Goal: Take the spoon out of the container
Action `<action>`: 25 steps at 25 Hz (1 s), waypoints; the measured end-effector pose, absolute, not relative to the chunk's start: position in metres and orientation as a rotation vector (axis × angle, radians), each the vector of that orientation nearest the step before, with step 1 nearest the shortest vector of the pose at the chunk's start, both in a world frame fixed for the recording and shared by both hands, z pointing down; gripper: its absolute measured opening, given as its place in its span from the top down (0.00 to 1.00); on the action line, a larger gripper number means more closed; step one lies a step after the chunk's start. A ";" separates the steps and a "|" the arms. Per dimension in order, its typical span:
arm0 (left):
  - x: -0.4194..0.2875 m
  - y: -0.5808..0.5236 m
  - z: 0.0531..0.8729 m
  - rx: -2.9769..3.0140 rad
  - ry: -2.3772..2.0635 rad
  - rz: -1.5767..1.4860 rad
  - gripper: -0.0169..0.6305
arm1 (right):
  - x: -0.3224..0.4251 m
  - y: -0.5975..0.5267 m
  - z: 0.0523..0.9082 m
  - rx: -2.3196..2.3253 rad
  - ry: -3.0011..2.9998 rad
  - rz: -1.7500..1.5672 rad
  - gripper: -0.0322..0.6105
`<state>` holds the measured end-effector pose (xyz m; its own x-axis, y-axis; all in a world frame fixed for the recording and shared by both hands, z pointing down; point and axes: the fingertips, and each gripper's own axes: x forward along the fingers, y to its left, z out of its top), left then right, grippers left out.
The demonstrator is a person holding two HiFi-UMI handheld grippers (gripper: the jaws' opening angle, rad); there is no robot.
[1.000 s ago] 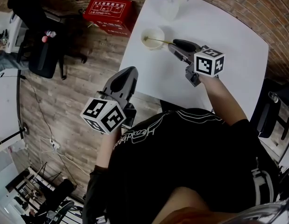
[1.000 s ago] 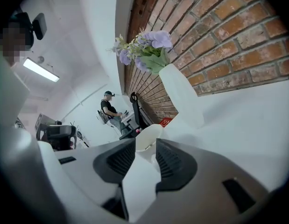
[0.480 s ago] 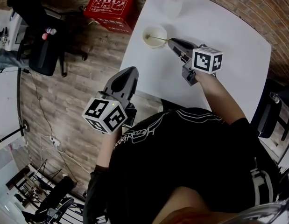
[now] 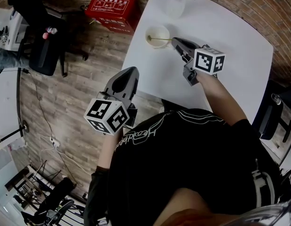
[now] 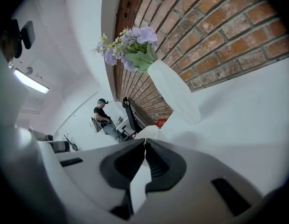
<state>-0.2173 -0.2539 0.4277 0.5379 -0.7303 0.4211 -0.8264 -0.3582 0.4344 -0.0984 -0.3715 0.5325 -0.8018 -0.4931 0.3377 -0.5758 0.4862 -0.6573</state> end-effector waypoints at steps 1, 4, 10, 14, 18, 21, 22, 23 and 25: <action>-0.217 -0.253 0.427 2.168 -1.254 0.206 0.97 | -0.099 -0.372 0.531 0.950 -2.621 1.208 0.95; -0.218 -0.250 0.426 2.171 -1.258 0.213 0.97 | -0.098 -0.374 0.524 0.976 -2.644 1.174 0.95; -0.221 -0.240 0.421 2.169 -1.270 0.203 0.97 | -0.094 -0.369 0.512 0.988 -2.684 1.178 0.95; -0.225 -0.231 0.416 2.174 -1.276 0.194 0.97 | -0.092 -0.361 0.502 0.995 -2.705 1.143 0.95; -0.223 -0.219 0.410 2.189 -1.271 0.181 0.97 | -0.085 -0.347 0.485 1.019 -2.739 1.095 0.95; -0.219 -0.207 0.404 2.204 -1.266 0.174 0.97 | -0.077 -0.334 0.467 1.036 -2.778 1.061 0.95; -0.218 -0.203 0.402 2.211 -1.265 0.172 0.97 | -0.075 -0.329 0.460 1.038 -2.797 1.050 0.95; -0.217 -0.198 0.400 2.217 -1.263 0.170 0.97 | -0.073 -0.323 0.453 1.036 -2.817 1.040 0.95; -0.215 -0.188 0.395 2.229 -1.255 0.167 0.97 | -0.070 -0.309 0.437 1.028 -2.859 1.021 0.95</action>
